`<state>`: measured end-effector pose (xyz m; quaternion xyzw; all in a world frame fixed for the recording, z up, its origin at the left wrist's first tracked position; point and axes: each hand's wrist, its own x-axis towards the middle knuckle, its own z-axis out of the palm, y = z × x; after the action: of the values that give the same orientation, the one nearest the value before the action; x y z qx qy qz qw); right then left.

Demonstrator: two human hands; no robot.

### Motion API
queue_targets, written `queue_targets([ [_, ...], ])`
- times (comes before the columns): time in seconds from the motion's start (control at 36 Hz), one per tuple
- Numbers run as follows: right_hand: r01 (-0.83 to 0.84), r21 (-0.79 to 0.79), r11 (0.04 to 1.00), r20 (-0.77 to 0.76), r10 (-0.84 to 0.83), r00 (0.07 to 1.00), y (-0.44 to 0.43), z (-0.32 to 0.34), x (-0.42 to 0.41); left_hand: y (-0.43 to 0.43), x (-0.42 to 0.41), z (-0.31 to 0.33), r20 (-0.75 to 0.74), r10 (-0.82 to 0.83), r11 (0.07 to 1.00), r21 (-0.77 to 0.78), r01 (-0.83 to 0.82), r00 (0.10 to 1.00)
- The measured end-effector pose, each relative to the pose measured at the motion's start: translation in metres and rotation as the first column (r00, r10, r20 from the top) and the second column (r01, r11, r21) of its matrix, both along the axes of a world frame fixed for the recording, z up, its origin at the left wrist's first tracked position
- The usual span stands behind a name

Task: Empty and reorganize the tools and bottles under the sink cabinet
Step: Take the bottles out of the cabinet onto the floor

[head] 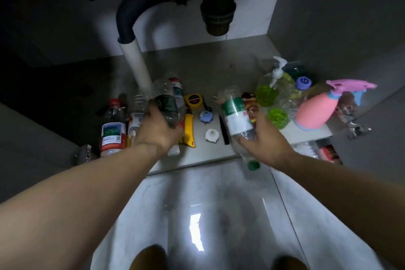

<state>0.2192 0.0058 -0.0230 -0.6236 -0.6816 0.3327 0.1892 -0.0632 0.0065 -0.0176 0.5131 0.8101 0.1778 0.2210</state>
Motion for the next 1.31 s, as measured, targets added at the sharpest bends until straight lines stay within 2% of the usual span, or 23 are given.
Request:
queue_targets([
  [0.11, -0.072, -0.048, 0.996, 0.091, 0.076, 0.993, -0.055, -0.009, 0.048, -0.029, 0.034, 0.017, 0.058, -0.219, 0.976, 0.015, 0.219, 0.974],
  [0.22, -0.075, -0.155, 0.985, 0.194, 0.105, 0.975, -0.102, -0.033, 0.089, -0.059, 0.075, 0.013, 0.091, -0.571, 0.818, -0.016, 0.574, 0.816],
  [0.33, 0.012, -0.269, 0.963, 0.354, 0.087, 0.931, -0.128, -0.064, 0.117, -0.079, 0.112, -0.004, 0.203, -0.678, 0.706, -0.086, 0.703, 0.706],
  [0.42, 0.131, -0.290, 0.948, 0.487, 0.028, 0.873, -0.131, -0.081, 0.128, -0.088, 0.130, -0.022, 0.287, -0.678, 0.674, -0.121, 0.728, 0.676],
  [0.5, 0.250, -0.260, 0.933, 0.541, -0.074, 0.838, -0.125, -0.093, 0.132, -0.089, 0.142, -0.039, 0.324, -0.654, 0.633, -0.261, 0.729, 0.684],
  [0.64, 0.310, -0.208, 0.928, 0.635, -0.113, 0.764, -0.105, -0.105, 0.135, -0.078, 0.157, -0.049, 0.567, -0.378, 0.607, -0.444, 0.659, 0.731],
  [0.75, 0.354, -0.148, 0.923, 0.663, -0.173, 0.728, -0.091, -0.112, 0.133, -0.067, 0.160, -0.056, 0.636, -0.209, 0.565, -0.542, 0.623, 0.743],
  [0.81, 0.306, -0.102, 0.947, 0.688, -0.155, 0.709, -0.092, -0.115, 0.134, -0.066, 0.160, -0.061, 0.642, -0.160, 0.550, -0.573, 0.608, 0.750],
  [0.89, 0.055, -0.084, 0.995, 0.751, 0.027, 0.660, -0.104, -0.123, 0.138, -0.071, 0.160, -0.067, 0.669, -0.092, 0.567, -0.574, 0.591, 0.737],
  [0.94, -0.062, -0.145, 0.987, 0.791, 0.153, 0.593, -0.114, -0.128, 0.140, -0.073, 0.160, -0.072, 0.682, -0.077, 0.573, -0.567, 0.592, 0.728],
  [1.06, -0.093, -0.306, 0.947, 0.798, 0.309, 0.518, -0.121, -0.132, 0.146, -0.073, 0.162, -0.076, 0.690, -0.097, 0.561, -0.558, 0.612, 0.718],
  [1.22, -0.087, -0.336, 0.938, 0.784, 0.330, 0.526, -0.107, -0.123, 0.141, -0.078, 0.171, -0.076, 0.730, -0.104, 0.566, -0.515, 0.644, 0.675],
  [1.31, -0.127, -0.202, 0.971, 0.722, 0.235, 0.650, -0.106, -0.118, 0.131, -0.081, 0.179, -0.075, 0.730, -0.096, 0.594, -0.503, 0.627, 0.677],
])
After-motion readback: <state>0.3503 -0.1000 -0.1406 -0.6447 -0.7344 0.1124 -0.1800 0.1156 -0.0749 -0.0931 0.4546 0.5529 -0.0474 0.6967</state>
